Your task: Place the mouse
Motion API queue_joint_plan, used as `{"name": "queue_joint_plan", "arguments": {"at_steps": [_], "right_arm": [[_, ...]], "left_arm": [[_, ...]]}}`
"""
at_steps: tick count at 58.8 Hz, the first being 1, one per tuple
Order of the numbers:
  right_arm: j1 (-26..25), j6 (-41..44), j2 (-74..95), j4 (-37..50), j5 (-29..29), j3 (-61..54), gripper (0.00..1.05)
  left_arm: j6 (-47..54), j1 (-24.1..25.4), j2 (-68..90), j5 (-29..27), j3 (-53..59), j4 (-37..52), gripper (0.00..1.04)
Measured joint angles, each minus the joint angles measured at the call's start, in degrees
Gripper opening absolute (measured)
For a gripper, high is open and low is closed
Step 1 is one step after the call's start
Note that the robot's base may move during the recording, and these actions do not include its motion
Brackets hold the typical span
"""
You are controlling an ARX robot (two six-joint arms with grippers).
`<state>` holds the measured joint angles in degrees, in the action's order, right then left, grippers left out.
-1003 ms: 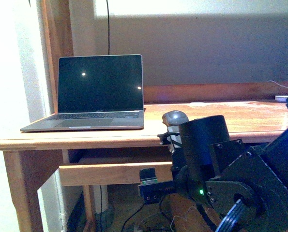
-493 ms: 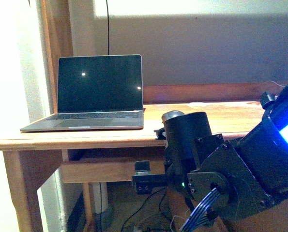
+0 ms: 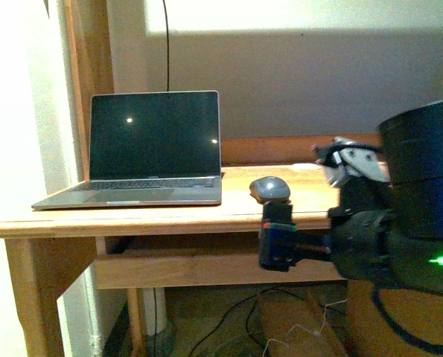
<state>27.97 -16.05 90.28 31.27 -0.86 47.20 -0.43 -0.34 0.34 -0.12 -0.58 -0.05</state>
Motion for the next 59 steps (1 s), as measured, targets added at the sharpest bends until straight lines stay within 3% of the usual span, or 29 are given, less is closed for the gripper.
{"name": "queue_joint_plan", "arguments": {"at_steps": [19,28,41,52,55,57,59], "right_arm": [[-4.9,-9.7,-38.4,-9.4,-12.1,-24.4,0.97],[-5.9,-11.6,-50.0,-13.2,-11.8,-30.3,0.97],[-6.0,-12.9,-61.4,-19.9,-3.0,-36.8,0.97],[-1.9,-11.8,-74.5,-29.8,3.5,-41.2,0.97],[1.9,-3.4,-77.3,-24.4,18.7,-43.3,0.86],[1.0,3.6,-79.3,-24.4,25.4,-43.8,0.77],[-0.2,6.1,-80.4,-25.0,26.0,-44.1,0.72]], "left_arm": [[0.0,0.0,0.0,0.0,0.0,0.0,0.97],[0.0,0.0,0.0,0.0,0.0,0.0,0.97],[0.0,0.0,0.0,0.0,0.0,0.0,0.97],[0.0,0.0,0.0,0.0,0.0,0.0,0.97],[0.0,0.0,0.0,0.1,0.0,0.0,0.97],[0.0,0.0,0.0,-0.1,0.0,0.0,0.97],[0.0,0.0,0.0,0.0,0.0,0.0,0.97]]}}
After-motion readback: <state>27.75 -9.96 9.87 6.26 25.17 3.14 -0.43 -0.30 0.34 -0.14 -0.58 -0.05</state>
